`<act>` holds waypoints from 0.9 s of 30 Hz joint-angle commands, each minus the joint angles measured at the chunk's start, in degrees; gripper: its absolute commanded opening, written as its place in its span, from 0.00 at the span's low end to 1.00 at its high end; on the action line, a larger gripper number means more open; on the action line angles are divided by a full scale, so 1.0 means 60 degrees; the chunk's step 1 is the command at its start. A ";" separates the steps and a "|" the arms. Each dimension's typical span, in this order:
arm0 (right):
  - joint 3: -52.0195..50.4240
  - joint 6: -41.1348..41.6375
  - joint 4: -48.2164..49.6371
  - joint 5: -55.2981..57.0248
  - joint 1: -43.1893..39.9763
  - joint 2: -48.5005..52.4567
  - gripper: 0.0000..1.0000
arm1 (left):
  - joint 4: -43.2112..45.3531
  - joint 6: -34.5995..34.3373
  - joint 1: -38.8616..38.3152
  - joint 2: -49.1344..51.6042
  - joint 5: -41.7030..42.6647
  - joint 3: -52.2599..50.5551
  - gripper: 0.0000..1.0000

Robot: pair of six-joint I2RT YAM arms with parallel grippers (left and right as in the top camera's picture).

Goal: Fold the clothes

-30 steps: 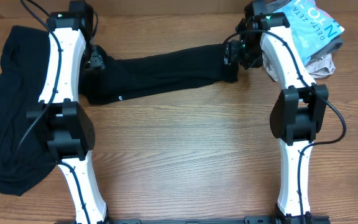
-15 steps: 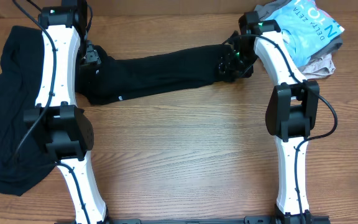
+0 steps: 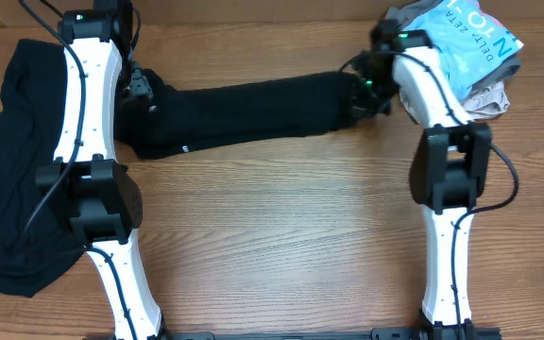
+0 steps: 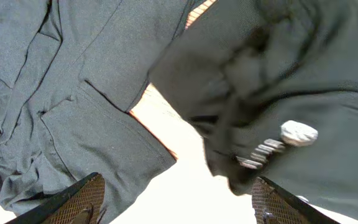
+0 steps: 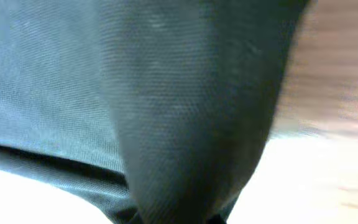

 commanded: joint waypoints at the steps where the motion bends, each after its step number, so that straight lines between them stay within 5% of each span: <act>1: -0.0029 -0.0590 -0.0419 0.0229 -0.0900 -0.0871 0.04 | -0.0015 -0.0164 0.0033 -0.0270 0.0109 0.0244 0.78; 12: -0.0029 -0.1137 -0.1228 0.0229 -0.1195 -0.2313 0.04 | -0.0022 -0.0160 0.0033 -0.0270 0.0113 0.0244 0.79; 27: -0.0452 -0.1049 -0.0765 0.0998 0.2277 -0.2320 0.04 | 0.0025 -0.0160 0.0033 -0.0270 0.0361 0.0244 0.79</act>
